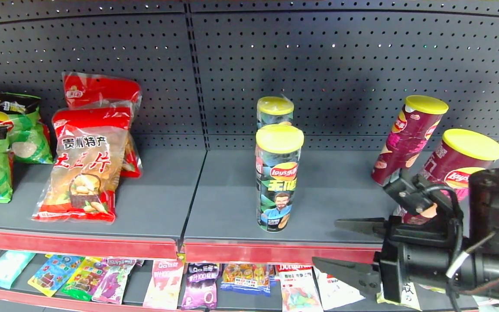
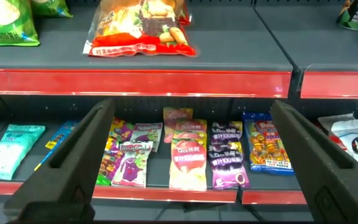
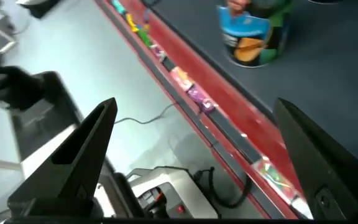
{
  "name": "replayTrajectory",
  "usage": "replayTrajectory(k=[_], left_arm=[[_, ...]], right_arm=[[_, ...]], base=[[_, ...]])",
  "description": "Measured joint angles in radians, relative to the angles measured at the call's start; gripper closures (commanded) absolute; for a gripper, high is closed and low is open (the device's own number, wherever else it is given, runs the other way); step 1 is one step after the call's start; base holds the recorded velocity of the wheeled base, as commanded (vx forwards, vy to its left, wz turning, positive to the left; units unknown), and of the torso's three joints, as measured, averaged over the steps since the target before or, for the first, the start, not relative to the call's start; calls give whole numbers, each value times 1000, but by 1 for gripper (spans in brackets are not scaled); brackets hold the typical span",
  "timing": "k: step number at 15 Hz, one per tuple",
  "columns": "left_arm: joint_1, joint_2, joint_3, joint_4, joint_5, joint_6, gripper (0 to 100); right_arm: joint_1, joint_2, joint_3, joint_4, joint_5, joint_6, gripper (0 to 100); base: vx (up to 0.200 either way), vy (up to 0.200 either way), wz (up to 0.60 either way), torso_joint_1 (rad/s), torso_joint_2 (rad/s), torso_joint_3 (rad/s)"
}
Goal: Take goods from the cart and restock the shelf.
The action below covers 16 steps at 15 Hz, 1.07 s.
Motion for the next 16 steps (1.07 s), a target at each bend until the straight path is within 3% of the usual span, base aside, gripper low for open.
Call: replayTrajectory(k=[8,16], left_arm=[[0,0,0,0,0,0,0],[0,0,0,0,0,0,0]], right_arm=[[-111,180,-116,0,-42,-73,0],[-134,297,-230,-1,-112,-76,0]], base=[[0,0,0,0,0,0],[0,0,0,0,0,0]])
